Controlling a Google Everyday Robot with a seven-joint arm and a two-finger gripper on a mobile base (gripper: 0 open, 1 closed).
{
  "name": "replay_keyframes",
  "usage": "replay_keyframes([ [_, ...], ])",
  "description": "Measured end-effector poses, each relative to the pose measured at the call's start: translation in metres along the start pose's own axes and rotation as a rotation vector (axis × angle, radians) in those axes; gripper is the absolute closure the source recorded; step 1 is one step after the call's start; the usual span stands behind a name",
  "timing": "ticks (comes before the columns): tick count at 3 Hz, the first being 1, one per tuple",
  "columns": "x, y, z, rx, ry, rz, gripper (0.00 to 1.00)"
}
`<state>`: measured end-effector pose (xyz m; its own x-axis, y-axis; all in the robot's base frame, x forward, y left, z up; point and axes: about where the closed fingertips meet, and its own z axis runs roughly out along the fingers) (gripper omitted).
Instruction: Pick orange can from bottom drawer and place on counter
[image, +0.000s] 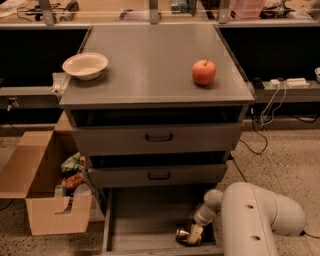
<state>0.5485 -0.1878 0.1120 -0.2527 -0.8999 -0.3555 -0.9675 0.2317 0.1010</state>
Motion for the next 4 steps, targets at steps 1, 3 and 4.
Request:
replay_keyframes([
  [1,-0.002,0.001,-0.006,0.0,0.0,0.0,0.65],
  [3,-0.005,0.002,-0.012,0.0,0.0,0.0,1.0],
  [4,-0.012,0.004,-0.018,0.021,-0.016,-0.006,1.0],
])
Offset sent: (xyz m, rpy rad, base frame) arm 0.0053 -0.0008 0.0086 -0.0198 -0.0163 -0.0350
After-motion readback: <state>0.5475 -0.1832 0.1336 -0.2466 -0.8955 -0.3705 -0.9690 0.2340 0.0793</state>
